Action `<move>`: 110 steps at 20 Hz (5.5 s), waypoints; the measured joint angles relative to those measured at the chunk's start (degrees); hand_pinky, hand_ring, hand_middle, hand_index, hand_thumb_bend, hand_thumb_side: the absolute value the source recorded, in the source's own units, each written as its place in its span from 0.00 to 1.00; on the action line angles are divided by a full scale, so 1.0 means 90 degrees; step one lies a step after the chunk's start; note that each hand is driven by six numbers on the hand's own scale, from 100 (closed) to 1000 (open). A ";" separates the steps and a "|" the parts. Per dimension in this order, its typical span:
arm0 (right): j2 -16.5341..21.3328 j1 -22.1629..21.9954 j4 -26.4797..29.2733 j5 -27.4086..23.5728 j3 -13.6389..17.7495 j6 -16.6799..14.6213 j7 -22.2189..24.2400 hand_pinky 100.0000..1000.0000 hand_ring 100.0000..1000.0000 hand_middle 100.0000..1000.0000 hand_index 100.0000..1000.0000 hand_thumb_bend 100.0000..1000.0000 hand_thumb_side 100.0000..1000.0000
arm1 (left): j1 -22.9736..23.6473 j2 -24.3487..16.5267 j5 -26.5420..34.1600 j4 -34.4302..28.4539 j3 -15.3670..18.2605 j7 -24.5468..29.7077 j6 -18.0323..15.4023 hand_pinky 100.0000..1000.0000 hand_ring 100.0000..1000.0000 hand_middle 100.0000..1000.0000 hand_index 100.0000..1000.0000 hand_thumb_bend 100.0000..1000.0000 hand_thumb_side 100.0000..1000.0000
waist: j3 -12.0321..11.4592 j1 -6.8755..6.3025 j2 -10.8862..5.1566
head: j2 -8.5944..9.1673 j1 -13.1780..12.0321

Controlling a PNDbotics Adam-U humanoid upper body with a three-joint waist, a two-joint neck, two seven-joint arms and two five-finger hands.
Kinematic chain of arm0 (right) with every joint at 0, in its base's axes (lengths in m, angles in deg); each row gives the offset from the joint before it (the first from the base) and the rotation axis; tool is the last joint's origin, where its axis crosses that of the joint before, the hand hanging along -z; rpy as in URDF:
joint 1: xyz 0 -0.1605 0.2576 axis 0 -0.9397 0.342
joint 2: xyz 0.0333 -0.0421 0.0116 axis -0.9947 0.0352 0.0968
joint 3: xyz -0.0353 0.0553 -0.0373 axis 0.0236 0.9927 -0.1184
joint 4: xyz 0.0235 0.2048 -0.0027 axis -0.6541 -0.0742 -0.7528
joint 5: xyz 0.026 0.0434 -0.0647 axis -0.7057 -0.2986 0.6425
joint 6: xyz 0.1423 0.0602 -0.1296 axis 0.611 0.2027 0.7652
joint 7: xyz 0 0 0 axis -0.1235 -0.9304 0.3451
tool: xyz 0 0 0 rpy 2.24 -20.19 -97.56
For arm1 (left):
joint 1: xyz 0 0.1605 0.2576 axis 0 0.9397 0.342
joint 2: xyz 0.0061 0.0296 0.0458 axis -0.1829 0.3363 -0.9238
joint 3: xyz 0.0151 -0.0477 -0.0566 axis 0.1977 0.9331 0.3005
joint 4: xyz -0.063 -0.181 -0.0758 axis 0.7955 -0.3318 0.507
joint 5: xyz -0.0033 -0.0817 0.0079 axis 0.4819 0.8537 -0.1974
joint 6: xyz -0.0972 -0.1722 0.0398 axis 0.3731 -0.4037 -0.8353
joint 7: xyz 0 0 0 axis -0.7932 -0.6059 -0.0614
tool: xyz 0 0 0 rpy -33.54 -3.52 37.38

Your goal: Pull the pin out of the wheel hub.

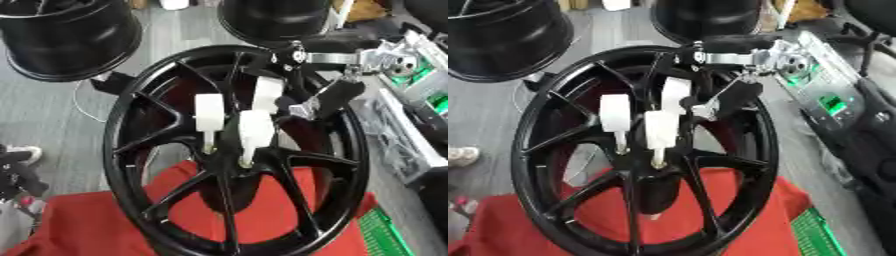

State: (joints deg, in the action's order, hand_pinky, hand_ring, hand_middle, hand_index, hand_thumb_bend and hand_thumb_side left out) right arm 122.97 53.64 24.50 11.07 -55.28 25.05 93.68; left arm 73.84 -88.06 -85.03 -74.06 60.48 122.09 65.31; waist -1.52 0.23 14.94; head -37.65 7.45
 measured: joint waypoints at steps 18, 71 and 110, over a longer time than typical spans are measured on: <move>-0.0140 0.0019 -0.0304 0.0848 -0.0042 -0.0028 0.0176 0.31 0.25 0.67 0.89 0.00 0.43 | 0.0000 0.0046 -0.0001 0.0001 0.0000 0.0005 0.0005 0.61 0.41 0.45 0.76 0.04 0.96 | -0.0026 -0.0005 0.0000 | -0.0005 -0.0008; 0.1613 -0.2794 -0.1494 -0.1987 0.3812 0.0562 -0.3544 0.37 0.35 0.92 0.96 0.00 1.00 | -0.0002 0.0171 -0.0147 -0.0017 0.0717 -0.0680 0.0028 0.61 0.41 0.45 0.76 0.04 0.96 | 0.1884 -0.0450 0.0230 | 0.0316 -0.1359; -0.3110 -0.3467 -0.1820 -0.1236 0.2819 0.0403 -0.6295 0.39 0.39 0.85 0.88 0.00 0.47 | -0.0002 0.0332 -0.0116 0.0037 0.0275 -0.0157 0.0092 0.61 0.41 0.45 0.76 0.05 0.97 | 0.1070 -0.0385 0.0087 | 0.0170 -0.0626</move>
State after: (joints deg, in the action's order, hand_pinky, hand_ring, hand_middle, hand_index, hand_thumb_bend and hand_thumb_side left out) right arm 94.97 22.44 8.11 -0.05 -29.91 28.67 37.02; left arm 73.82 -85.07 -86.07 -73.73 62.95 120.67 66.14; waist 8.11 -3.24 15.72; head -36.12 1.81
